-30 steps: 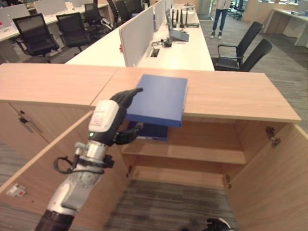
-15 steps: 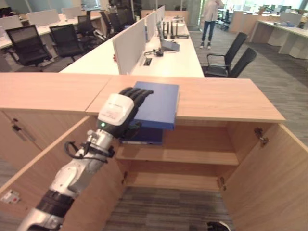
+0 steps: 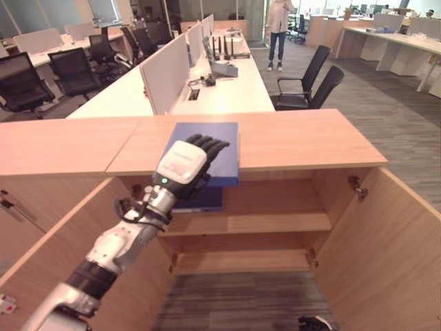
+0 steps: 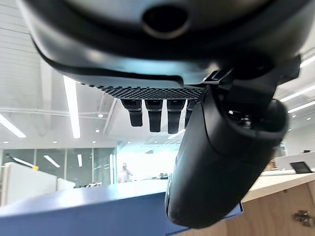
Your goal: Put the empty folder in the office cabinet
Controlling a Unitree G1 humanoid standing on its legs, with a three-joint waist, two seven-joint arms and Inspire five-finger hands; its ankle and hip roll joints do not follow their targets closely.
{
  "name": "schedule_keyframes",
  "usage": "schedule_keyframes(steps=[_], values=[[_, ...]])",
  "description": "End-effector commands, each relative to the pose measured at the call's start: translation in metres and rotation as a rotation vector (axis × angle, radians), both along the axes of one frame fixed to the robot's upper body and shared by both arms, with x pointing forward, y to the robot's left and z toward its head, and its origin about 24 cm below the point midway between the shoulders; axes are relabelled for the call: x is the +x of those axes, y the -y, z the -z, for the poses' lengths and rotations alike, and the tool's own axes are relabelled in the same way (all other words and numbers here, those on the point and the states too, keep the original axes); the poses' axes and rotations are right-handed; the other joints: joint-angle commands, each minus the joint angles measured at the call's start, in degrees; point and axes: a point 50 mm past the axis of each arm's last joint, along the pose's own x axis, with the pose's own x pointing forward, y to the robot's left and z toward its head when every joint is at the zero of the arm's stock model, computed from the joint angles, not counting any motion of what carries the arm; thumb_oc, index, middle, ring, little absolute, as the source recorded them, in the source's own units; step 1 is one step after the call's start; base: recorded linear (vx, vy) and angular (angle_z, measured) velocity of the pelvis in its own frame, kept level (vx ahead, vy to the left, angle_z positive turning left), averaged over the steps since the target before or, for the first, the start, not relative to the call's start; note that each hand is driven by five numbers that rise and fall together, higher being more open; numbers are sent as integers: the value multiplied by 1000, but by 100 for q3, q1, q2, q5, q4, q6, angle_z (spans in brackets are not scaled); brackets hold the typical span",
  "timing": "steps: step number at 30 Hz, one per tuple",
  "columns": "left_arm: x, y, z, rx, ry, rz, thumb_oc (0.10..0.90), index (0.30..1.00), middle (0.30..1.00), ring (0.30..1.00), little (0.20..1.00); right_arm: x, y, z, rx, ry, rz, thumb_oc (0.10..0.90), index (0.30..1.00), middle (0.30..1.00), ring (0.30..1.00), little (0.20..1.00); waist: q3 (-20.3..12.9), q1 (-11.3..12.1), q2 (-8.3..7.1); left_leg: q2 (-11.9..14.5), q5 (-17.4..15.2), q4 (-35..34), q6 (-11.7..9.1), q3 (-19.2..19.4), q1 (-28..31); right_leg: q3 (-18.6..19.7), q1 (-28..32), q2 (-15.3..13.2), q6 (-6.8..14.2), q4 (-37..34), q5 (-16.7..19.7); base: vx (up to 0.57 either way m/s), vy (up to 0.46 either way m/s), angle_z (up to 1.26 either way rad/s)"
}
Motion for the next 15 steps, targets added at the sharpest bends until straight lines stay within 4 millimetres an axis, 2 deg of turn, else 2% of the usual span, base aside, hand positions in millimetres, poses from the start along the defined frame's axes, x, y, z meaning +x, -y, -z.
schedule_keyframes(steps=[1, 15], values=[[17, 0, -61, -61, 242, -25, 800, 900, 900, 900, 900, -23, 8, 4, -44, -94, -45, 800, 900, 900, 900, 900, -134, 11, -209, 186, -298, -105, -337, -20, -87, 174, 598, -209, 653, 5, -654, 0, 0, 0], [17, -14, -66, -97, 279, -87, 800, 900, 900, 900, 900, -24, 6, 4, -43, -105, -60, 800, 900, 900, 900, 900, -134, 16, -195, 167, -295, -105, -341, -42, -57, 161, 636, -216, 652, 5, -661, 0, 1, -1]])
